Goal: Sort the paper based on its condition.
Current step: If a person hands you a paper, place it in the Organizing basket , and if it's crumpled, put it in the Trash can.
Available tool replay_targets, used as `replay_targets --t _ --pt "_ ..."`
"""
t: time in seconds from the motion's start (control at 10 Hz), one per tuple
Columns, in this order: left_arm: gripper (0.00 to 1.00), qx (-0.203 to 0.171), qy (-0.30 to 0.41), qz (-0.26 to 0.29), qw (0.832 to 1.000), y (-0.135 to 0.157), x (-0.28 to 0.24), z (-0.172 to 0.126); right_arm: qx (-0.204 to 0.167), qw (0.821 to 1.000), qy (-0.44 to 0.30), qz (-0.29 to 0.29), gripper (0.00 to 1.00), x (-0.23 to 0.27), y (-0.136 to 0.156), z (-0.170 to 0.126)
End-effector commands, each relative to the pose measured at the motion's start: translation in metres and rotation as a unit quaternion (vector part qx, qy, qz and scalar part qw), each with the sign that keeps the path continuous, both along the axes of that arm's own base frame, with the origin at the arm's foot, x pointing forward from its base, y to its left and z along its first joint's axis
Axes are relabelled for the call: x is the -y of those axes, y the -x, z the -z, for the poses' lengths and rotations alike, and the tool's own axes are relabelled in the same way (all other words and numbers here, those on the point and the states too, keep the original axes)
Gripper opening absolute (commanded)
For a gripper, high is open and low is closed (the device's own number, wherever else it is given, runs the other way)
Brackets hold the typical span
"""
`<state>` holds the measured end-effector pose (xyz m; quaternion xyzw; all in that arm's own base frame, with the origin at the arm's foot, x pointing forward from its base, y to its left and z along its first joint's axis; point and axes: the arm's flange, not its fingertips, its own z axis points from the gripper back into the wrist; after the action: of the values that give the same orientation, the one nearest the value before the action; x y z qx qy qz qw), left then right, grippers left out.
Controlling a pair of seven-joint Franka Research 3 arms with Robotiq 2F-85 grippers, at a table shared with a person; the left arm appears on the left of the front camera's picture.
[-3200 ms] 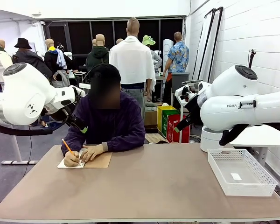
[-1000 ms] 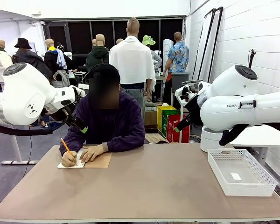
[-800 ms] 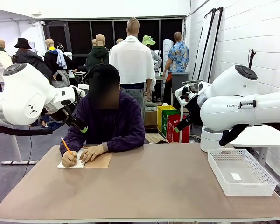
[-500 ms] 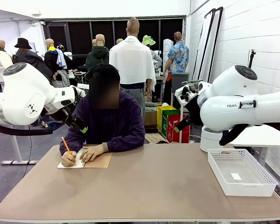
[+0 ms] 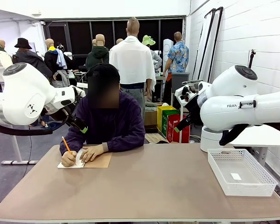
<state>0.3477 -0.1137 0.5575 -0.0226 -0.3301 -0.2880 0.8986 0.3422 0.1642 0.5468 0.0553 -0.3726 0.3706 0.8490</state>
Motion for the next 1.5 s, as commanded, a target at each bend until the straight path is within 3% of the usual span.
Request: replay_targets --t 0.0,1.4 --pt "1.00 0.001 0.001 0.001 1.000 -0.0022 0.0005 -0.0007 -0.001 1.000 -0.002 0.000 1.00 0.0005 -0.0004 0.0002" --pt "1.00 0.001 0.001 0.001 1.000 -0.0022 0.0005 -0.0007 -0.001 1.000 -0.002 0.000 1.00 0.0005 -0.0004 0.0002"
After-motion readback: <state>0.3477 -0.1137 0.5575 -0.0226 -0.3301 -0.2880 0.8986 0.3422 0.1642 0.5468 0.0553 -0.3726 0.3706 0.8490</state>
